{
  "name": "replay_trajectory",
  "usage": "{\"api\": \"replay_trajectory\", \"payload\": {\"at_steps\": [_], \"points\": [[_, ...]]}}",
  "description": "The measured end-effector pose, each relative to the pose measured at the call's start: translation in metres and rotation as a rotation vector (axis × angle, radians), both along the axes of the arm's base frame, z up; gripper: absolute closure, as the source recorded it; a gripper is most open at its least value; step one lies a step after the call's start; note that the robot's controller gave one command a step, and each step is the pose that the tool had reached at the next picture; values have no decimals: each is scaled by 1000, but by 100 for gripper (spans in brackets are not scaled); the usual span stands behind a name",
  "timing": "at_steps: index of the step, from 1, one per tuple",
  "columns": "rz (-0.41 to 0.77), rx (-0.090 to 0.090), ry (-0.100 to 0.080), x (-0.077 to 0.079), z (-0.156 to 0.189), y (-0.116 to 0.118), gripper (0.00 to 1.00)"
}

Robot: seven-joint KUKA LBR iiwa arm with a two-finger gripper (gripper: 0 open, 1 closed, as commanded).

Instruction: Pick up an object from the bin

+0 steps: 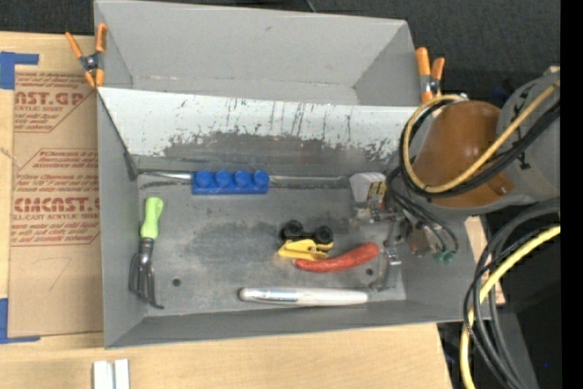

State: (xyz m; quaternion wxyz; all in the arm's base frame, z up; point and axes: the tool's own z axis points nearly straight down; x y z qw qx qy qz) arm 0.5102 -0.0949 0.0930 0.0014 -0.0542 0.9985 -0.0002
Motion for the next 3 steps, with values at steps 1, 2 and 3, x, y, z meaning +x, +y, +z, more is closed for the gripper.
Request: {"api": "replay_trajectory", "payload": {"at_steps": [1, 2, 3], "points": [[285, 0, -7, 68, -23, 27, 0], [543, 0, 9, -5, -23, 31, 0], [514, -1, -10, 55, -23, 13, 0]]}}
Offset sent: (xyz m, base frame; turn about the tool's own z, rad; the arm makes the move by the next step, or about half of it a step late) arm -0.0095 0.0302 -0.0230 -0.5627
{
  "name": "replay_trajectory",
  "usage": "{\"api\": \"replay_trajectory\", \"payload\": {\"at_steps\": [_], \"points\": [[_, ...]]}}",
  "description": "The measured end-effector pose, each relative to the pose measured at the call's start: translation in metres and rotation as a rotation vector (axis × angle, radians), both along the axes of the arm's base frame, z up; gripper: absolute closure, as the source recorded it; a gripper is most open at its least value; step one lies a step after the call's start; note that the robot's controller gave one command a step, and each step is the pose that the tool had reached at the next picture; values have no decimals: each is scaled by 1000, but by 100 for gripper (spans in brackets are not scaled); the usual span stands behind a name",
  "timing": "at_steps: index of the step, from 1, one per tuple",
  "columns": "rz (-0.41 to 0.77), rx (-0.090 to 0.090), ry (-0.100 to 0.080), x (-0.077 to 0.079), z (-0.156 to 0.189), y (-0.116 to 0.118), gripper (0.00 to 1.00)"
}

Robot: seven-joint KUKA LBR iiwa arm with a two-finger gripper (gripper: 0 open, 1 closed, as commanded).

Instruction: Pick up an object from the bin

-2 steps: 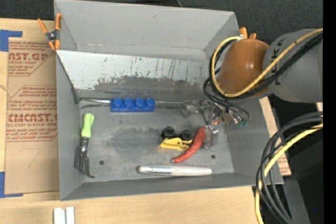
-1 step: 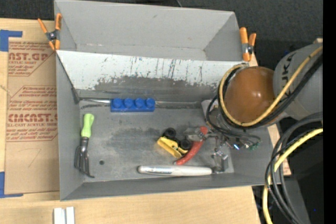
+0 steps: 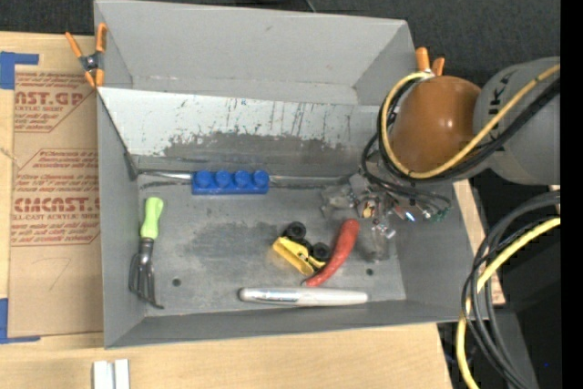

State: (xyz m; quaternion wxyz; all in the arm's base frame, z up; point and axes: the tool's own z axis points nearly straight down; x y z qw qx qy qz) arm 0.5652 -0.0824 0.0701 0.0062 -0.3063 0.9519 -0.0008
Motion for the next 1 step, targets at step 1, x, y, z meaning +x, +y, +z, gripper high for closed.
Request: {"api": "replay_trajectory", "payload": {"at_steps": [1], "points": [[528, -1, 15, -47, 2, -1, 0]]}}
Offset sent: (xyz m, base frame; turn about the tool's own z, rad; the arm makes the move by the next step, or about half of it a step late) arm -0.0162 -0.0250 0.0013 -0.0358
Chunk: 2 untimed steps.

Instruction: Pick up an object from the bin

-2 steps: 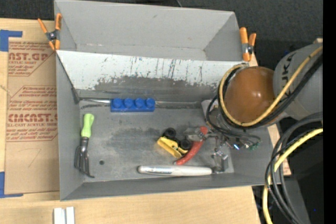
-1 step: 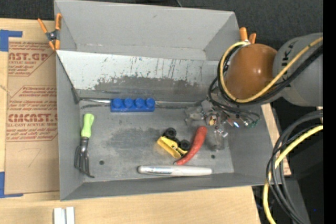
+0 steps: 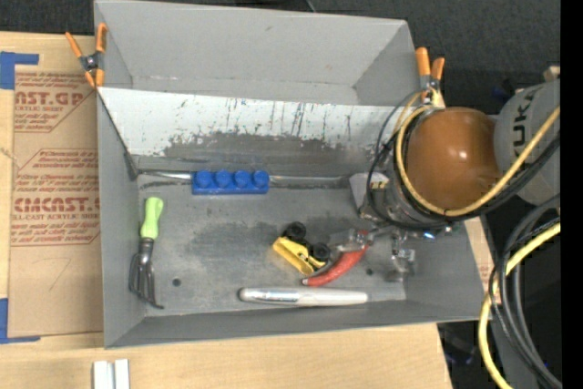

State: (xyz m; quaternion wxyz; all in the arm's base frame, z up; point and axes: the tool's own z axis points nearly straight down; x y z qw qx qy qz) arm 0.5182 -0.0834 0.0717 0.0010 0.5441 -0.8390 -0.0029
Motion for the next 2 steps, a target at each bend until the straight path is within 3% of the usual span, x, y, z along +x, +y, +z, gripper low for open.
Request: {"api": "replay_trajectory", "payload": {"at_steps": [1, 2], "points": [[-495, 3, -18, 32, 0, -22, 100], [-494, 3, -18, 32, 0, -23, 100]]}}
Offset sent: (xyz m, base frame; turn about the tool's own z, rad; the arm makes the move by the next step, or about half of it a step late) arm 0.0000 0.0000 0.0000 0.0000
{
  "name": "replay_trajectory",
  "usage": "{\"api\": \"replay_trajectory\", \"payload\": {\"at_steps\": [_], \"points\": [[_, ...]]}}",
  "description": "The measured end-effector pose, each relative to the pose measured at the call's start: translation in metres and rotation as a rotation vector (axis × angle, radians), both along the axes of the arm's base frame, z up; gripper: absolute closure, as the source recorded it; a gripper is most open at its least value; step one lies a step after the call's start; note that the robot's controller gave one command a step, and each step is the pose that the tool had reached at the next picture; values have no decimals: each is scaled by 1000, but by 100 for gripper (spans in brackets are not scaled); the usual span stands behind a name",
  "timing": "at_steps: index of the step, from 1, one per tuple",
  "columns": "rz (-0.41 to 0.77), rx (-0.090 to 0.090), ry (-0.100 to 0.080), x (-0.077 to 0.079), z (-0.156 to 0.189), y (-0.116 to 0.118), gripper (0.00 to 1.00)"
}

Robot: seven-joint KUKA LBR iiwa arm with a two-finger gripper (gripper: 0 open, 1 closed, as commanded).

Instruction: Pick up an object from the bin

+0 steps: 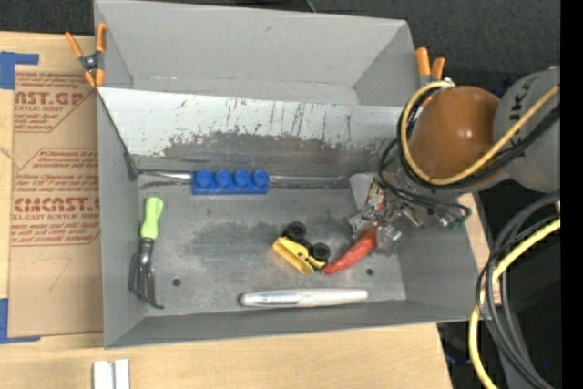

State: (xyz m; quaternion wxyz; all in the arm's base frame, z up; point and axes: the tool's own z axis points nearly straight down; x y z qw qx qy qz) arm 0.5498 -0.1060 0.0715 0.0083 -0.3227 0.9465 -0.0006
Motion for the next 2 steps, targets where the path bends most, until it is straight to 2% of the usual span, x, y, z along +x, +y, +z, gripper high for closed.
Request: {"api": "replay_trajectory", "payload": {"at_steps": [1, 2], "points": [[-13, 1, -3, 6, 12, -4, 100], [-9, 3, 3, -8, 116, -21, 100]]}}
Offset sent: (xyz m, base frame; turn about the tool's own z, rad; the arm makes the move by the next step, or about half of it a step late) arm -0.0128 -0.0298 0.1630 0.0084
